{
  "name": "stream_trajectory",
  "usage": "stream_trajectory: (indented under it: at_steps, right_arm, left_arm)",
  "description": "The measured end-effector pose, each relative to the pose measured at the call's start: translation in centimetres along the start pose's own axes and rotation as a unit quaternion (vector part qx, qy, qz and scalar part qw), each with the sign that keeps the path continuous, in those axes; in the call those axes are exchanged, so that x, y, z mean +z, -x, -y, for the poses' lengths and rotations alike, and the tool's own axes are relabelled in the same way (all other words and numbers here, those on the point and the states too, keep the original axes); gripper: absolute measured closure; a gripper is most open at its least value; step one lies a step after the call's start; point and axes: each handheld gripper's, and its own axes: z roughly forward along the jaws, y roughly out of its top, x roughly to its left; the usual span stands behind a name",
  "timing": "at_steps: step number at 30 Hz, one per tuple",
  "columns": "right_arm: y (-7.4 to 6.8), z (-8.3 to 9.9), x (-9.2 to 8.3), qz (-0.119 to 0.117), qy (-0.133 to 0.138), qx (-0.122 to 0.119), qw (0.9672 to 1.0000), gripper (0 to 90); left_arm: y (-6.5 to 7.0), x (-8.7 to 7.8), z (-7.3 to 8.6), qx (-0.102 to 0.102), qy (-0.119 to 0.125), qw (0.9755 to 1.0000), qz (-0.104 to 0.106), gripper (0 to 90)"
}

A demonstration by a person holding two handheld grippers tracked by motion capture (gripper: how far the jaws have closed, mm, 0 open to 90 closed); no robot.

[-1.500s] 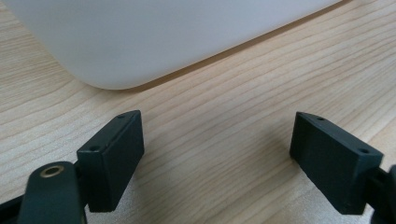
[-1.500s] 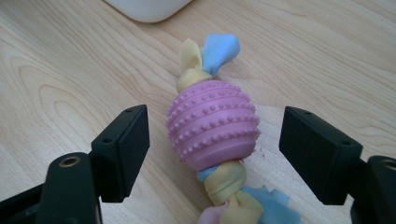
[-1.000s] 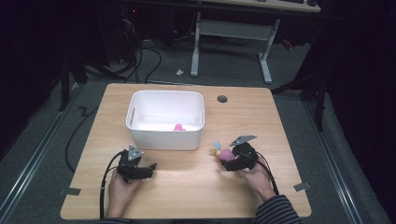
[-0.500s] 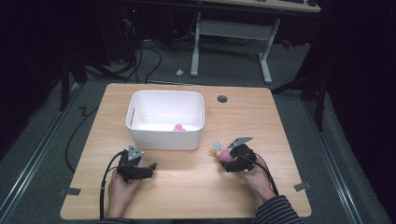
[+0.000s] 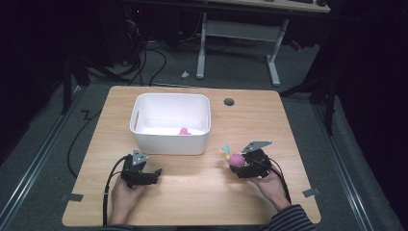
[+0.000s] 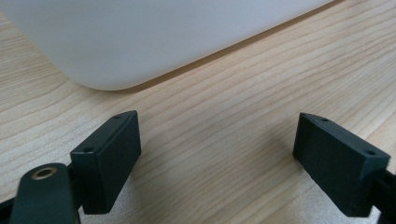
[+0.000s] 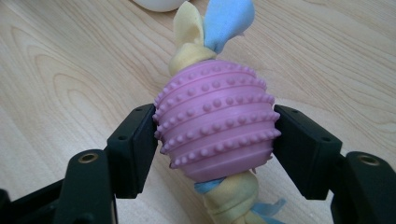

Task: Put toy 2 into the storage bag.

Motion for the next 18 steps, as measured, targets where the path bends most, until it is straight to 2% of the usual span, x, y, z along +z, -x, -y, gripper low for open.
stream_trajectory:
  at_steps: [9,15,18]
  right_arm:
    - [0.1,-0.2,-1.5,-0.022,0.021,0.001,0.9995,33.4]
    - [-0.1,-0.9,-2.2,-0.019,0.025,-0.012,0.9994,33.4]
    - [-0.1,-1.2,-2.5,-0.027,0.031,-0.015,0.9990,33.5]
  left_arm:
    - [0.0,0.0,0.0,0.001,-0.001,1.0000,0.000,14.3]
    - [0.0,0.1,0.0,0.000,-0.001,1.0000,-0.002,13.4]
    - [0.0,0.1,0.0,0.000,-0.002,1.0000,-0.003,13.2]
